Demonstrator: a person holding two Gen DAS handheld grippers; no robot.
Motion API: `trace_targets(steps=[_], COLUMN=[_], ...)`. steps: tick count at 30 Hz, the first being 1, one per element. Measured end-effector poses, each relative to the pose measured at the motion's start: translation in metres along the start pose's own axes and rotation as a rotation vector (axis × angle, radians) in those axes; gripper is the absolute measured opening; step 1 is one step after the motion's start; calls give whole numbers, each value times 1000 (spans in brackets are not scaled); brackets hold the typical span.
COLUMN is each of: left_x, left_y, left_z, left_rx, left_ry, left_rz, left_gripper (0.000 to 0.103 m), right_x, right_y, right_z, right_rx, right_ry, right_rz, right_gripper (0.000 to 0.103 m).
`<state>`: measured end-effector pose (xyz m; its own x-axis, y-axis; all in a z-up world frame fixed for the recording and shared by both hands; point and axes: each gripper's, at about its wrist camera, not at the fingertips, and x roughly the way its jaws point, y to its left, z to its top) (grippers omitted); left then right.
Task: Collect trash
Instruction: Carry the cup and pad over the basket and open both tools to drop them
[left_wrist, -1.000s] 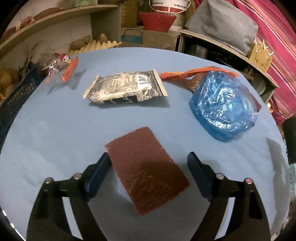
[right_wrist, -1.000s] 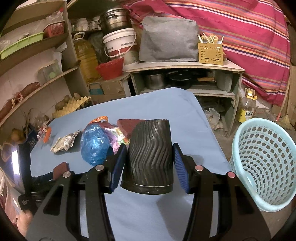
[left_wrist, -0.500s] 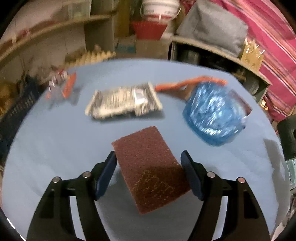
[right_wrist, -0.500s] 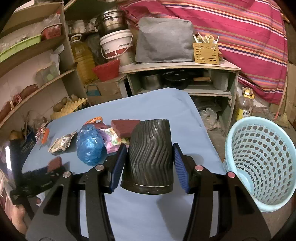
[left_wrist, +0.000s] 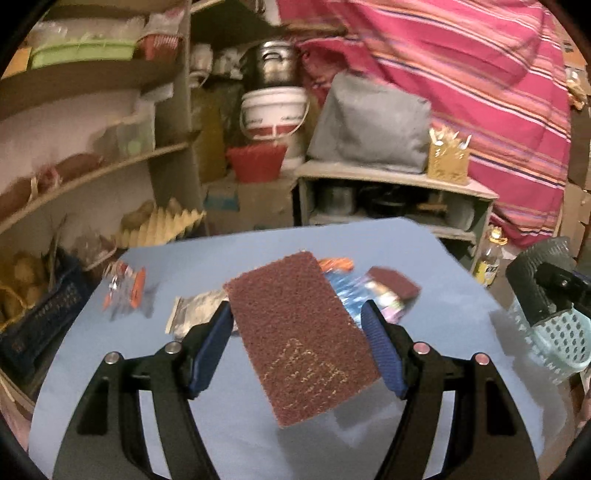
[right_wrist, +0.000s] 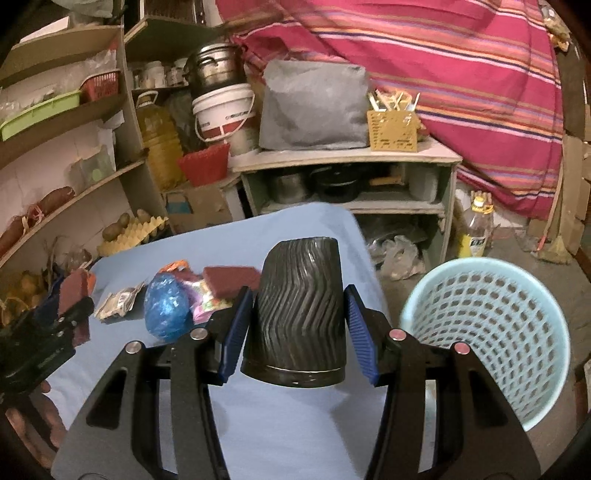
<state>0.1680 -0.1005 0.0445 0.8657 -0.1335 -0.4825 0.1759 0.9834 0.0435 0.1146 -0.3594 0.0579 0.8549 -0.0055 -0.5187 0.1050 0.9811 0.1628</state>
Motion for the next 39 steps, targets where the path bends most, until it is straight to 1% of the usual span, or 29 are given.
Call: trace_targets(steps=[3, 5, 8, 12, 15, 18, 22, 26, 31, 33, 34, 39], left_x=[-6, -9, -12, -16, -14, -8, 1, 11, 20, 25, 25, 29], left_y=[-17, -35, -61, -98, -130, -152, -187, -212, -232, -239, -239, -245], left_z=[7, 13, 17, 20, 21, 20, 17, 14, 12, 11, 10, 9], left_rx=[-6, 6, 24, 51, 65, 71, 85, 90, 95, 95, 93, 100], left_ry=[-11, -27, -48, -73, -85, -80, -70, -52, -34, -20, -16, 2], left_rz=[-26, -39, -59, -94, -131, -167, -212, -249, -271, -277, -280, -297], left_gripper=[71, 71, 71, 71, 71, 71, 71, 71, 71, 71, 71, 71], right_x=[-15, -22, -26, -33, -42, -48, -48, -37, -20, -15, -15, -23], right_y=[-16, -29, -50, -88, -111, -136, -166, -182, -193, -194, -195, -204], right_z=[5, 6, 5, 5, 5, 2, -6, -15, -21, -23, -23, -22], right_rx=[-4, -7, -1, 47, 39, 59, 90, 70, 82, 85, 90, 134], right_ry=[-35, -50, -56, -60, -70, -71, -50, -3, 39, 43, 40, 11], right_rz=[-19, -37, -64, -85, -145, -188, -237, -284, -268, -261, -258, -261], right_gripper=[51, 51, 51, 51, 51, 51, 51, 51, 52, 60, 68, 75])
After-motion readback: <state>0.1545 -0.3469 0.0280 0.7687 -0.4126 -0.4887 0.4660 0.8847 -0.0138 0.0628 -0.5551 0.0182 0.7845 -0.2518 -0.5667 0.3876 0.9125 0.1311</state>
